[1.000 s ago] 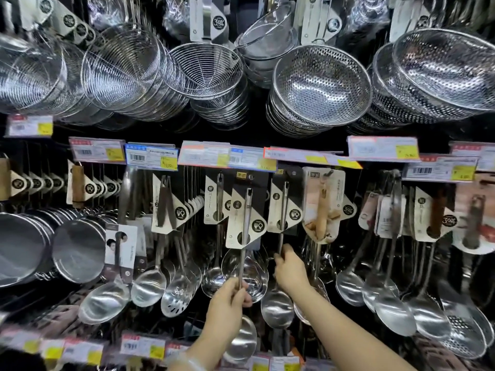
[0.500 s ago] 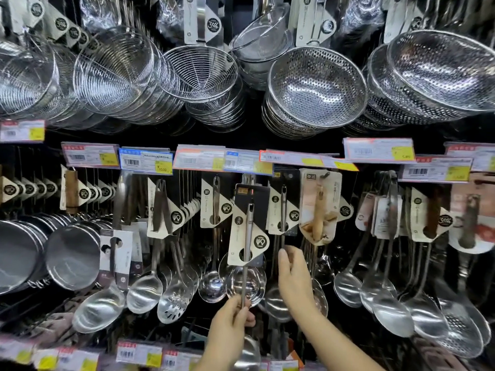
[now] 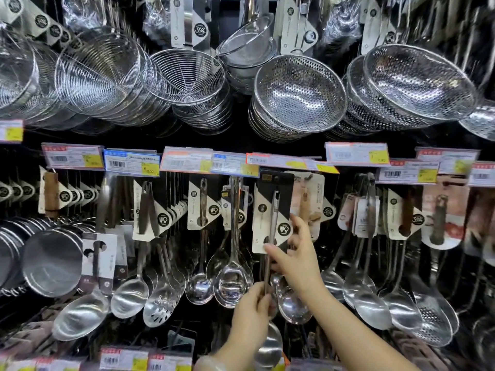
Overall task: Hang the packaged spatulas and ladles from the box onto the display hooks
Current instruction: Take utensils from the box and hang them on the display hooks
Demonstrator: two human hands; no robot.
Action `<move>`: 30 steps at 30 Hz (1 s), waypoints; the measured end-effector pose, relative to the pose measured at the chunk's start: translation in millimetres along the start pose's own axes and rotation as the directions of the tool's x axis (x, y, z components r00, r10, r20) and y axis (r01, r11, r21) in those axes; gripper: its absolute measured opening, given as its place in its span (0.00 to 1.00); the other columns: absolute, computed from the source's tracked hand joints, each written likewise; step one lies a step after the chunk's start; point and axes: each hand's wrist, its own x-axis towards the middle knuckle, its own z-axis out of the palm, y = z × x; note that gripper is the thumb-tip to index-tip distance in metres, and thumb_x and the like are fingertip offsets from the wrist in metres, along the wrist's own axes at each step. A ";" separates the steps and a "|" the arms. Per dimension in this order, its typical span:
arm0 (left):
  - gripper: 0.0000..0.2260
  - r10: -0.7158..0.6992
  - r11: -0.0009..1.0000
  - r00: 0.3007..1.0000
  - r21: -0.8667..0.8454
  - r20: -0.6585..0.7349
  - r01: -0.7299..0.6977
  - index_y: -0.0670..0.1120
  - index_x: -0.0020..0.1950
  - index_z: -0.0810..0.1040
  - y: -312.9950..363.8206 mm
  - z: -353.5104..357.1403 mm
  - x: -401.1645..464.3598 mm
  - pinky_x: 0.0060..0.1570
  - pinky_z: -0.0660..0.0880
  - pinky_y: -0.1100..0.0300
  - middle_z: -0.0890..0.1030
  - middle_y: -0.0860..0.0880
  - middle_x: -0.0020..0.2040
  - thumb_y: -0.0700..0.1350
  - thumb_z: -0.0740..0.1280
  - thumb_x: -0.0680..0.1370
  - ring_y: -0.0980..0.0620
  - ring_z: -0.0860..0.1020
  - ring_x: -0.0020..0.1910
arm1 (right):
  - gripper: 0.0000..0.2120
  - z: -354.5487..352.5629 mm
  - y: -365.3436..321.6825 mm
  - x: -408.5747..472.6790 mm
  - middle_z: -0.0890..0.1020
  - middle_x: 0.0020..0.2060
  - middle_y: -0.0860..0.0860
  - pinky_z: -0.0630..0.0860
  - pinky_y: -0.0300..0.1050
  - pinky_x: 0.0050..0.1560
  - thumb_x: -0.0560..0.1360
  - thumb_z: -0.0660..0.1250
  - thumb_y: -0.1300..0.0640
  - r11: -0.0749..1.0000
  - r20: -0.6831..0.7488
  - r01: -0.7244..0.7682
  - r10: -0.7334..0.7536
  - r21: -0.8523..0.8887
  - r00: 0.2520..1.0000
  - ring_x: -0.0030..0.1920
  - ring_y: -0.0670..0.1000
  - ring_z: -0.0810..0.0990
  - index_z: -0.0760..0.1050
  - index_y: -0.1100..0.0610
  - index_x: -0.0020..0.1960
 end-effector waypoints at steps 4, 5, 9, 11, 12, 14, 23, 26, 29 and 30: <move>0.11 -0.028 0.998 0.999 -0.060 0.024 0.030 0.45 0.45 0.76 -2.1 5.0 7.0 0.43 0.78 0.59 0.76 0.46 0.38 0.35 0.56 0.79 0.50 0.75 0.39 | 0.33 -0.3 0.9 7.5 0.68 0.35 0.48 0.79 0.62 0.45 0.69 0.71 0.57 0.998 -0.013 -0.001 0.000 -0.066 1.000 0.35 0.51 0.74 0.60 0.37 0.66; 0.11 -0.036 0.998 0.999 -0.057 0.021 0.037 0.45 0.45 0.76 -4.7 6.8 9.0 0.42 0.78 0.60 0.76 0.46 0.37 0.35 0.56 0.79 0.51 0.76 0.38 | 0.32 -0.8 1.9 8.3 0.68 0.33 0.48 0.80 0.61 0.44 0.70 0.71 0.58 0.997 -0.010 -0.009 0.009 -0.078 1.000 0.33 0.49 0.73 0.61 0.40 0.68; 0.12 -0.071 0.997 0.997 -0.016 0.005 0.071 0.47 0.41 0.74 -6.7 12.2 21.0 0.39 0.74 0.59 0.76 0.49 0.33 0.36 0.56 0.79 0.52 0.75 0.34 | 0.33 5.6 1.1 18.8 0.73 0.42 0.49 0.80 0.59 0.47 0.69 0.71 0.55 0.986 -0.032 -0.034 0.030 -0.165 0.999 0.42 0.51 0.77 0.60 0.42 0.68; 0.11 -0.060 0.997 0.998 0.042 -0.016 0.060 0.48 0.40 0.73 -2.3 13.6 28.7 0.37 0.72 0.61 0.76 0.50 0.33 0.37 0.57 0.79 0.53 0.75 0.34 | 0.34 10.3 3.0 29.9 0.70 0.55 0.52 0.79 0.60 0.53 0.68 0.71 0.52 0.975 -0.055 -0.050 0.039 -0.215 0.998 0.51 0.54 0.75 0.58 0.42 0.68; 0.11 -0.057 0.997 0.998 0.051 -0.026 0.058 0.48 0.40 0.72 -0.6 13.8 32.9 0.36 0.72 0.62 0.75 0.50 0.33 0.37 0.57 0.79 0.53 0.74 0.34 | 0.34 12.1 2.5 34.4 0.70 0.60 0.54 0.78 0.58 0.55 0.69 0.71 0.53 0.969 -0.063 -0.064 0.050 -0.238 0.997 0.52 0.56 0.75 0.58 0.44 0.69; 0.11 -0.060 0.995 0.998 0.074 -0.029 0.062 0.47 0.40 0.72 -0.2 15.3 42.0 0.32 0.70 0.65 0.75 0.50 0.32 0.36 0.56 0.79 0.54 0.72 0.32 | 0.32 14.2 1.2 40.0 0.70 0.65 0.59 0.74 0.53 0.58 0.72 0.70 0.56 0.959 -0.070 -0.077 0.060 -0.272 0.996 0.57 0.57 0.75 0.58 0.49 0.71; 0.09 -0.037 0.948 0.991 0.310 -0.131 0.076 0.48 0.48 0.74 -14.9 22.0 63.6 0.43 0.74 0.68 0.78 0.51 0.42 0.37 0.57 0.77 0.53 0.77 0.42 | 0.39 16.2 13.5 43.7 0.73 0.64 0.58 0.71 0.51 0.60 0.77 0.64 0.58 0.896 0.032 -0.075 0.099 -0.437 0.995 0.62 0.58 0.75 0.41 0.48 0.76; 0.20 -0.047 0.930 0.991 0.356 -0.128 0.090 0.44 0.68 0.66 -24.5 26.6 58.5 0.62 0.72 0.49 0.74 0.43 0.64 0.42 0.60 0.76 0.45 0.73 0.64 | 0.41 6.4 17.4 27.9 0.75 0.61 0.58 0.73 0.50 0.60 0.75 0.65 0.58 0.843 0.099 -0.037 0.106 -0.536 0.989 0.60 0.58 0.76 0.39 0.47 0.76; 0.28 0.097 0.890 0.989 0.455 -0.115 -0.035 0.45 0.76 0.49 -17.9 27.3 31.8 0.75 0.55 0.54 0.52 0.46 0.77 0.42 0.58 0.79 0.49 0.53 0.76 | 0.35 -11.6 22.9 0.4 0.78 0.50 0.52 0.72 0.43 0.52 0.75 0.65 0.58 0.836 0.143 0.016 0.075 -0.549 0.987 0.49 0.51 0.77 0.51 0.48 0.76; 0.28 0.187 0.869 0.977 0.482 -0.102 -0.116 0.45 0.76 0.47 -16.2 28.5 23.0 0.76 0.50 0.57 0.47 0.50 0.77 0.42 0.57 0.80 0.52 0.48 0.76 | 0.30 -20.2 25.0 -9.6 0.77 0.47 0.50 0.72 0.41 0.50 0.75 0.65 0.58 0.827 0.155 0.030 0.070 -0.562 0.985 0.45 0.49 0.76 0.57 0.50 0.74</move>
